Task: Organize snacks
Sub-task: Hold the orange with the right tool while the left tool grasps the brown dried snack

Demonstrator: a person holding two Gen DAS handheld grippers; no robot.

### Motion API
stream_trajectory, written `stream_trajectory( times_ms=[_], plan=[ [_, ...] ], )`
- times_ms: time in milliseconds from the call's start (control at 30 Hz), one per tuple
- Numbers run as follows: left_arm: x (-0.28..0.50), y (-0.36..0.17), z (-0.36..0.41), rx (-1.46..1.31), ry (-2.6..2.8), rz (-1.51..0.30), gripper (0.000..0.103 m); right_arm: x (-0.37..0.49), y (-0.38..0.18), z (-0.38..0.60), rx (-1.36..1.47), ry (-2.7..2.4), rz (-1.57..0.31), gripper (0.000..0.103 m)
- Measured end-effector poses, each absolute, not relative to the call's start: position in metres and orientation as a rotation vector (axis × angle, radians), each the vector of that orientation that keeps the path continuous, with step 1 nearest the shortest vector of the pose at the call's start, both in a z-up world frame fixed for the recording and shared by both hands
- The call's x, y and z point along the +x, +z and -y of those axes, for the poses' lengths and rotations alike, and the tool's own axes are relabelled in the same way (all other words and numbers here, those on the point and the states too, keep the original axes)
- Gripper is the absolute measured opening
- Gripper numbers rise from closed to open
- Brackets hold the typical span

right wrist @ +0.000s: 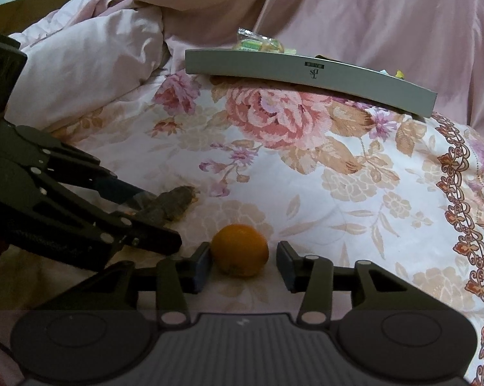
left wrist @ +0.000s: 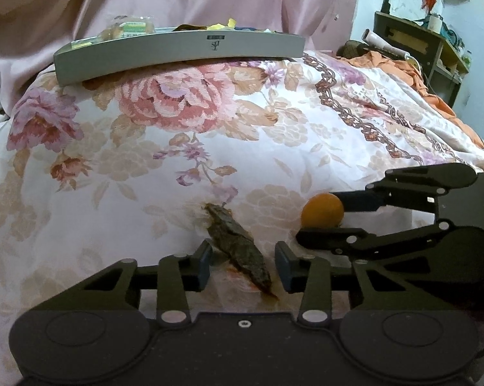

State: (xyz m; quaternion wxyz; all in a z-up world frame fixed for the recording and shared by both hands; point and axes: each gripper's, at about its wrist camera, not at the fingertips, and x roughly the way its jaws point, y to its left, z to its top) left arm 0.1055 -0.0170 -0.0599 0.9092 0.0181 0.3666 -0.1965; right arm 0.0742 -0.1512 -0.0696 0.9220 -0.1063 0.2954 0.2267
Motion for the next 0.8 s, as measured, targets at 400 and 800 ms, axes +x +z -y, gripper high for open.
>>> stream_trajectory(
  times_ms=[400,800],
  plan=[
    [0.102,-0.056,0.016,0.026,-0.398,-0.727,0.033,0.069,-0.067,0.15,-0.217,0.463,-0.589,0.04],
    [0.088,-0.051,0.031,0.118,-0.48,-0.633,0.02,0.064,-0.067,0.153,-0.221,0.456,-0.581,0.04]
  ],
)
